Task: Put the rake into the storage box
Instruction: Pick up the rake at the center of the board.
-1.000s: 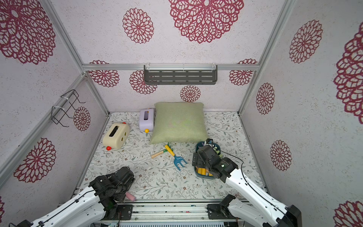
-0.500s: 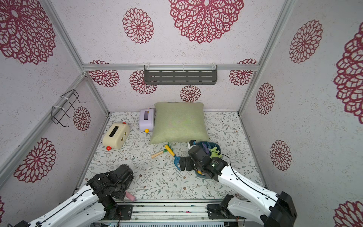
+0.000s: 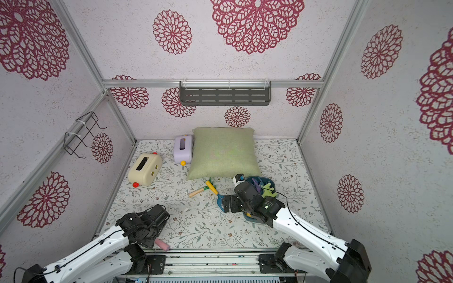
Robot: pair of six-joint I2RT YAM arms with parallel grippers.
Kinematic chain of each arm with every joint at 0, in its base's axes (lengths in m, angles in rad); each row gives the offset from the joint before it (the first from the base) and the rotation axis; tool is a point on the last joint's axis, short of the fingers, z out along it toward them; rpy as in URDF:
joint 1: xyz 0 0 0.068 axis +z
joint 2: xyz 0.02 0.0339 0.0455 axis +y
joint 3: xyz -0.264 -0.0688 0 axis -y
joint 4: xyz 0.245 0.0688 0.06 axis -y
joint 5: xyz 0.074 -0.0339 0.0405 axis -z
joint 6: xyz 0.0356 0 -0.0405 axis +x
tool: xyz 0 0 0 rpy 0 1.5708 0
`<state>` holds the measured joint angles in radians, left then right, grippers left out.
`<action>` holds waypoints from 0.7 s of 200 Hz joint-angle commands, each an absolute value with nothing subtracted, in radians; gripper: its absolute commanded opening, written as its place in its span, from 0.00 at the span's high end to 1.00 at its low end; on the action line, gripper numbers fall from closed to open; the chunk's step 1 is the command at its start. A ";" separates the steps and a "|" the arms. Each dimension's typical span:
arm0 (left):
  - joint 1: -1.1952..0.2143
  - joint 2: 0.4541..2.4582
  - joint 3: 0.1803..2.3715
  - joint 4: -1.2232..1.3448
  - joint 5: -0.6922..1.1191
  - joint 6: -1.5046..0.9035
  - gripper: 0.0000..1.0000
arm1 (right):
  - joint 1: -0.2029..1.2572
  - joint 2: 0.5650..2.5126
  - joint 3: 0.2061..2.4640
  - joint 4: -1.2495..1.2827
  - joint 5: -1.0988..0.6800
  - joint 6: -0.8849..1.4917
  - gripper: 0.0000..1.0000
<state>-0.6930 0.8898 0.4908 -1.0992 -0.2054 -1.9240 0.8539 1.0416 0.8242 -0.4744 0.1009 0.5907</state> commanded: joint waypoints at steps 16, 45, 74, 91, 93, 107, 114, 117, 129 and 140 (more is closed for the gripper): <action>-0.693 0.991 0.429 -1.194 -0.128 -1.933 0.23 | 0.854 1.001 0.821 -0.488 0.134 0.585 0.01; -0.693 1.040 0.412 -1.126 -0.127 -1.921 0.28 | 0.849 0.980 0.815 -0.495 0.143 0.590 0.01; -0.693 1.082 0.437 -1.066 -0.166 -1.895 0.42 | 0.838 0.951 0.815 -0.513 0.176 0.602 0.01; -0.694 1.121 0.469 -1.028 -0.185 -1.856 0.51 | 0.820 0.929 0.816 -0.532 0.206 0.615 0.01; -0.693 1.127 0.473 -1.023 -0.187 -1.850 0.52 | 0.818 0.926 0.816 -0.535 0.210 0.616 0.01; -0.693 1.176 0.520 -0.997 -0.192 -1.787 0.60 | 0.805 0.905 0.816 -0.553 0.244 0.628 0.01; -0.698 1.206 0.549 -0.982 -0.194 -1.750 0.64 | 0.798 0.893 0.817 -0.562 0.263 0.634 0.01; -0.700 1.219 0.563 -0.978 -0.196 -1.735 0.65 | 0.795 0.887 0.816 -0.565 0.271 0.638 0.01; -0.722 1.271 0.627 -0.986 -0.212 -1.692 0.72 | 0.785 0.866 0.815 -0.580 0.306 0.654 0.01; -0.749 1.322 0.695 -1.006 -0.232 -1.663 0.78 | 0.777 0.849 0.814 -0.596 0.336 0.671 0.01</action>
<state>-0.7082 1.2495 0.5793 -1.0283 -0.1802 -1.7790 0.7956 0.8940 0.8108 -0.5499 0.2302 0.6235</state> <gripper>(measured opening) 0.270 0.993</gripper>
